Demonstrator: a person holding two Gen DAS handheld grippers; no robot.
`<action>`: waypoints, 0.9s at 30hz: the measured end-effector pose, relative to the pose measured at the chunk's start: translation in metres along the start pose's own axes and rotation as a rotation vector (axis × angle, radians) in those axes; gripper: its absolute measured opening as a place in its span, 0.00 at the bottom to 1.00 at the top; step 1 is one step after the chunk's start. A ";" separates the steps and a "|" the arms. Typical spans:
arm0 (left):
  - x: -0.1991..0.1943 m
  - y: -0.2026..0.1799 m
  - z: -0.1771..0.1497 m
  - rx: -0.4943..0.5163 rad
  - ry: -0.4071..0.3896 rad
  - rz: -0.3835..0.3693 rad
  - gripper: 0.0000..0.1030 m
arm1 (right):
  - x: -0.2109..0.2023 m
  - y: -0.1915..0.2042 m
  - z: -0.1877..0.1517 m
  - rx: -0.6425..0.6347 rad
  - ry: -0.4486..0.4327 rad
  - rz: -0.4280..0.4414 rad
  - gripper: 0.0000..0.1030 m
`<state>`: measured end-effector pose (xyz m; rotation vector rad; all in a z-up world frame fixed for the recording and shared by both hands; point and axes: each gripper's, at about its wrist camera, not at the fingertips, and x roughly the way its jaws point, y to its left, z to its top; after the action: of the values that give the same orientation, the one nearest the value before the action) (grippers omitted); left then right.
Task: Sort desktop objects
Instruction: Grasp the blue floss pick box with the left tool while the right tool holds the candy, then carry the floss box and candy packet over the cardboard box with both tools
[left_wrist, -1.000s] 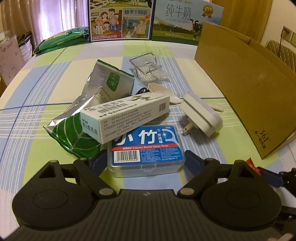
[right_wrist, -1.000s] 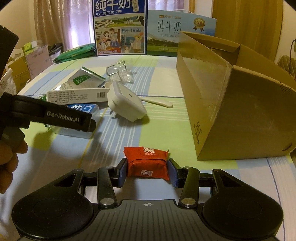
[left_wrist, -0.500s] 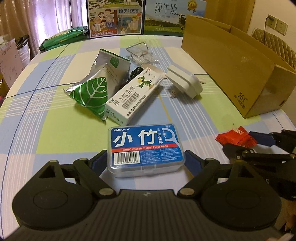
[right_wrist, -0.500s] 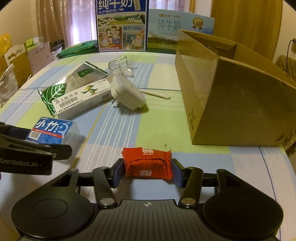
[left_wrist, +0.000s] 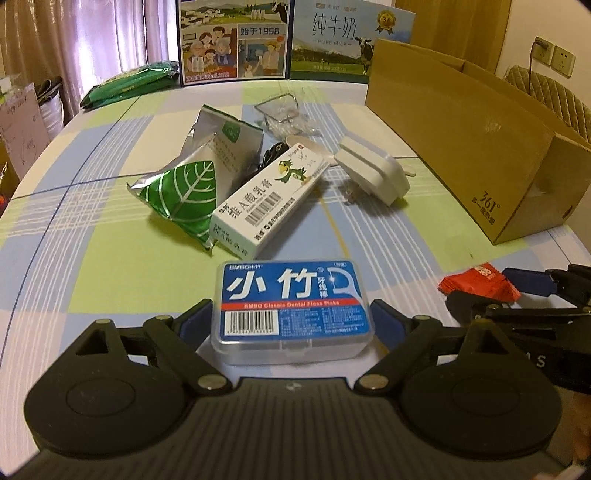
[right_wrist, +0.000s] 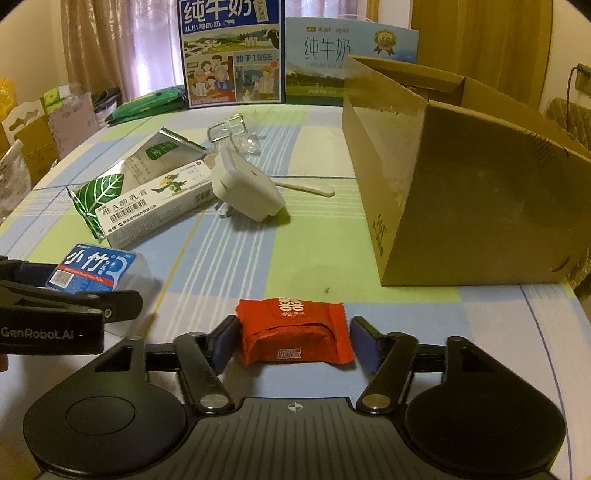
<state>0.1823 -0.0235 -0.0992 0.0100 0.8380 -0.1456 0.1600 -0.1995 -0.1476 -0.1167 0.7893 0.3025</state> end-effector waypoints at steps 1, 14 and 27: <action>0.001 -0.001 0.001 0.002 -0.001 0.001 0.85 | 0.000 0.000 0.000 0.000 -0.001 -0.002 0.53; 0.003 -0.002 0.002 0.004 -0.002 0.004 0.84 | -0.001 0.002 0.000 -0.002 -0.008 0.001 0.45; 0.003 -0.002 -0.001 0.004 0.011 0.001 0.82 | 0.000 0.000 -0.001 0.016 -0.006 -0.018 0.53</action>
<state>0.1833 -0.0256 -0.1013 0.0147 0.8486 -0.1463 0.1595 -0.2001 -0.1476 -0.1080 0.7843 0.2799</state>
